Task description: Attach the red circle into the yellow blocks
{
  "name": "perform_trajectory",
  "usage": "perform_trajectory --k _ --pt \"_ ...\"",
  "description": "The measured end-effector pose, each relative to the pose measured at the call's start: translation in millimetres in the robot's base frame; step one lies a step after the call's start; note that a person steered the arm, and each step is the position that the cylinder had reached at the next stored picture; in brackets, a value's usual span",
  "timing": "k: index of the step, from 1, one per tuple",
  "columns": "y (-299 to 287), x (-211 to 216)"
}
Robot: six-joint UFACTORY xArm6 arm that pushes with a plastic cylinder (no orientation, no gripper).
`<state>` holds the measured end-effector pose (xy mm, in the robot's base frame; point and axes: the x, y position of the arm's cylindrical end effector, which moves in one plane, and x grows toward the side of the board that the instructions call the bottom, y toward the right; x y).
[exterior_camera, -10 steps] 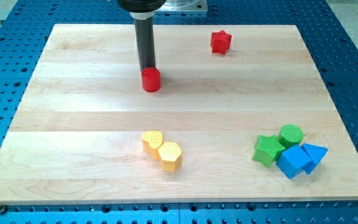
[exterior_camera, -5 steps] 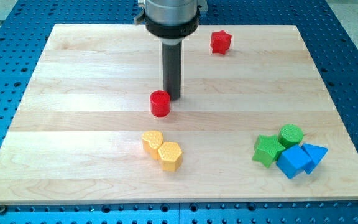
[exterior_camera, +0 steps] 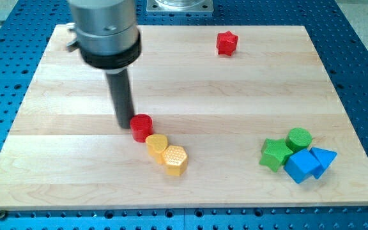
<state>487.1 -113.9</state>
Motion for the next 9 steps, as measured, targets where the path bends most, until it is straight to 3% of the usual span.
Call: perform_trajectory --k 1,2,4,5,6,7,9 --pt "-25.9 22.6" --pt "-23.9 18.6" --pt "59.1 17.2" --pt "66.6 5.2" --pt "91.9 -31.8" --pt "119.4 -26.7" --pt "121.4 16.0"
